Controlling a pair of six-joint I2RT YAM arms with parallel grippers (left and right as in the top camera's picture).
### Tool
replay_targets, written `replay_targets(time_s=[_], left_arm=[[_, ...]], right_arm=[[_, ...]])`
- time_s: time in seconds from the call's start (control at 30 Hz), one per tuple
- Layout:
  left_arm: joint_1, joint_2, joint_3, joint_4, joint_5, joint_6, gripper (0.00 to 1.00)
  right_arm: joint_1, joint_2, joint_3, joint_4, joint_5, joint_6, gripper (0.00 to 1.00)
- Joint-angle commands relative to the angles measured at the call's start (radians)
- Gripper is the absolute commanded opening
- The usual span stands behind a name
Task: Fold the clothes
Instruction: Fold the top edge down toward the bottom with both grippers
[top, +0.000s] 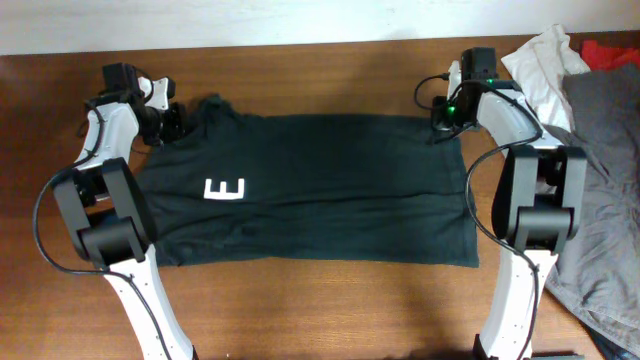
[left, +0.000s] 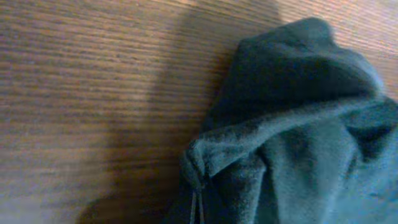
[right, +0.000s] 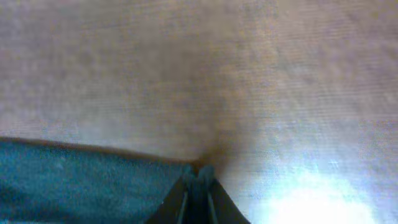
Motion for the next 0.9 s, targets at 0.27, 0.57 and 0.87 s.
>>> replay_targets(time_s=[0.27,0.57,0.87], left_arm=[[0.030,-0.215,0.029,-0.119,0.000,-0.007,0.01],[0.055,-0.253,0.029,-0.255,-0.004,-0.007,0.01],[0.099,-0.296,0.029,-0.435,-0.077,-0.002,0.01]], right_arm=[[-0.013,-0.177,0.081,-0.166,0.062,0.008,0.13],[-0.033,-0.268,0.081,-0.405,0.063,0.008,0.12],[-0.076,-0.291,0.081,-0.615,0.061,0.004,0.12]])
